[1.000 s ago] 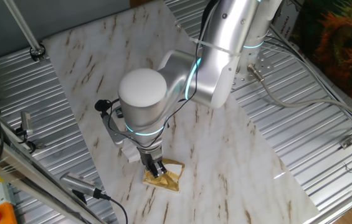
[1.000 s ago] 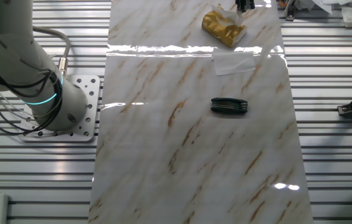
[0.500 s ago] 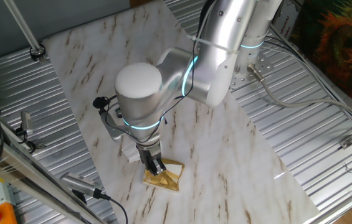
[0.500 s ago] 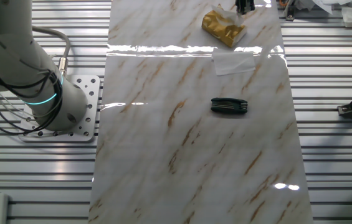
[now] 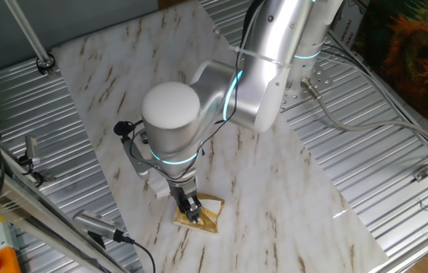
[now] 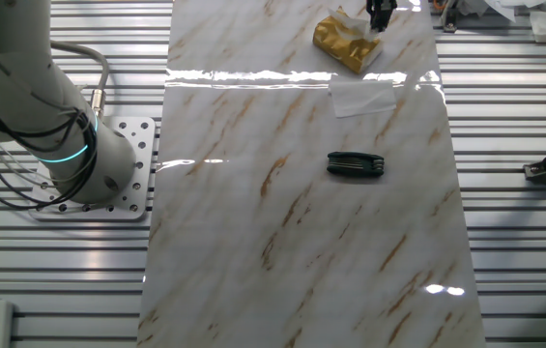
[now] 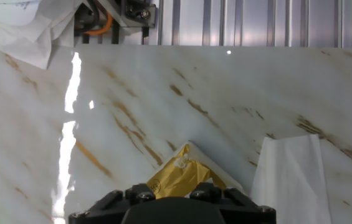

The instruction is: Pull out a napkin

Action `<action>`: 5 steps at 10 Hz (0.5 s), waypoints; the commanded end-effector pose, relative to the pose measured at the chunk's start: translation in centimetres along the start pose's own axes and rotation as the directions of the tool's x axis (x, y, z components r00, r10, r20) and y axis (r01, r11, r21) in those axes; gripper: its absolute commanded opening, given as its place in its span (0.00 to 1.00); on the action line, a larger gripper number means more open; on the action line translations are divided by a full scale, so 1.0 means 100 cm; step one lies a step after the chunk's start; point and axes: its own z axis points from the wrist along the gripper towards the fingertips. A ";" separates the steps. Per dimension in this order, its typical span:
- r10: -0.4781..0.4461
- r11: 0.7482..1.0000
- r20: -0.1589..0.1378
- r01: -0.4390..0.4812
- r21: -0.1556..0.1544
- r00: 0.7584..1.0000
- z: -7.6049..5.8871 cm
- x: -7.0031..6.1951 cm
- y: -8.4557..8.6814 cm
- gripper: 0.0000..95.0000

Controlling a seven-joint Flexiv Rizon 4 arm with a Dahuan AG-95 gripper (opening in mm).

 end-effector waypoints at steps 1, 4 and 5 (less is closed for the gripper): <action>0.032 0.999 -0.001 -0.032 0.013 0.999 -0.001 0.000 -0.001 1.00; 0.064 0.997 0.003 -0.064 0.037 0.998 -0.001 0.000 -0.001 1.00; 0.059 0.998 0.004 -0.059 0.034 0.998 -0.001 0.000 -0.001 1.00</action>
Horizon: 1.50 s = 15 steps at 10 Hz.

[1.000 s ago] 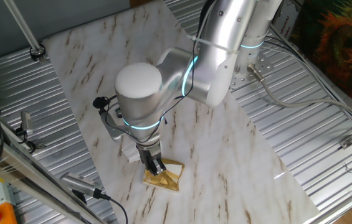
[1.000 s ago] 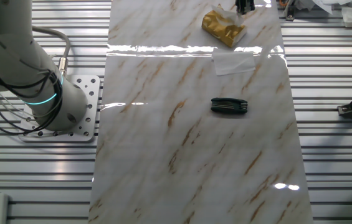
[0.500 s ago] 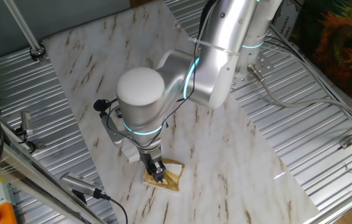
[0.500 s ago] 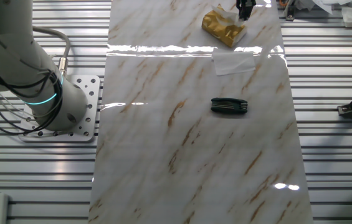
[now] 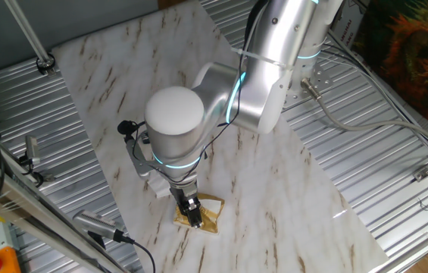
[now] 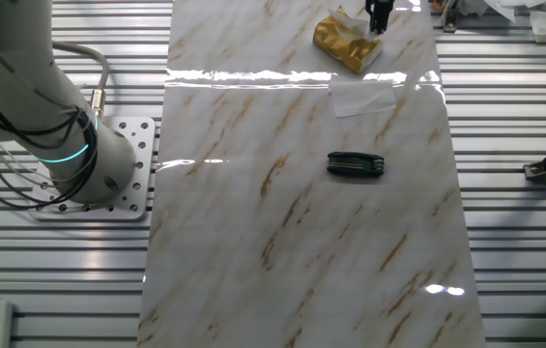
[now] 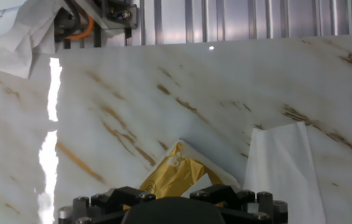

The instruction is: Pull out a napkin

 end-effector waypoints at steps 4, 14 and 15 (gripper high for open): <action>-0.011 1.000 0.000 0.011 -0.008 1.000 0.000 0.000 -0.001 1.00; -0.051 0.998 -0.012 0.051 -0.038 0.999 0.000 0.000 -0.001 1.00; -0.055 0.998 -0.017 0.055 -0.038 0.998 0.000 0.000 -0.001 1.00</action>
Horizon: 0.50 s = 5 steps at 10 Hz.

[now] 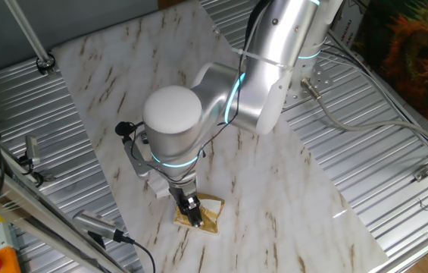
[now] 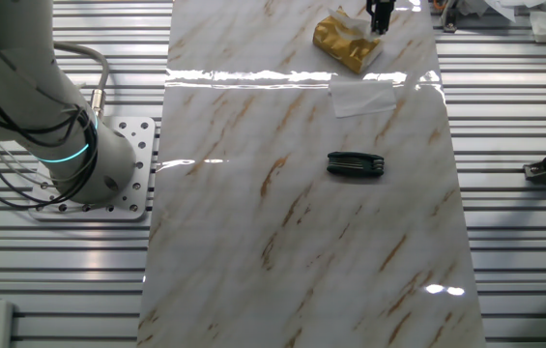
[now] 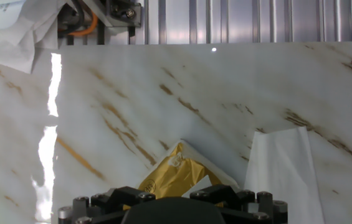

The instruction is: Pull out a napkin

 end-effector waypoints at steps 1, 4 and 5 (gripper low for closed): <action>-0.008 1.000 -0.008 0.008 -0.002 1.000 0.000 0.000 0.001 1.00; -0.007 1.000 -0.020 0.007 -0.006 1.000 0.000 0.000 0.001 1.00; -0.011 1.000 -0.018 0.010 -0.008 1.000 0.000 0.000 0.001 1.00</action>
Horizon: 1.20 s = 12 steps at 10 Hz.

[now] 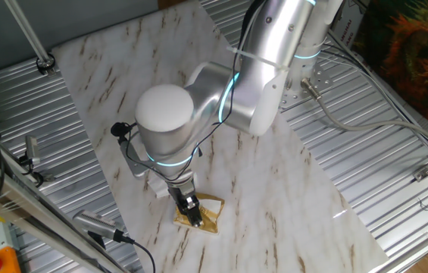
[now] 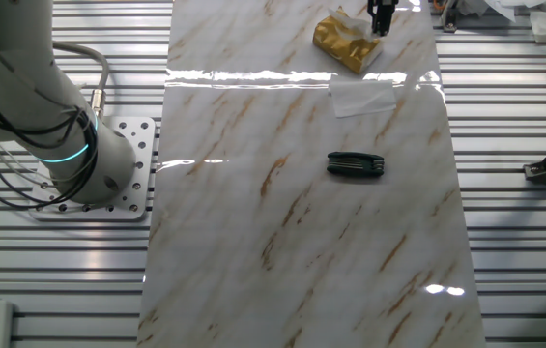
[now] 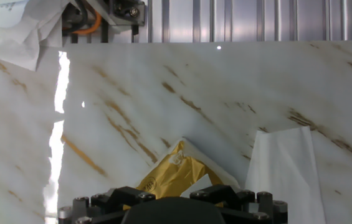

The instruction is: Pull out a napkin

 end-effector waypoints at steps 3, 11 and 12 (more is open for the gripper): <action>-0.001 1.000 0.013 0.001 0.006 1.000 0.009 0.000 0.000 0.80; -0.020 0.999 0.010 0.019 0.026 1.000 0.020 0.006 -0.006 0.40; -0.017 0.999 0.010 0.017 0.032 1.000 0.018 0.008 -0.008 0.20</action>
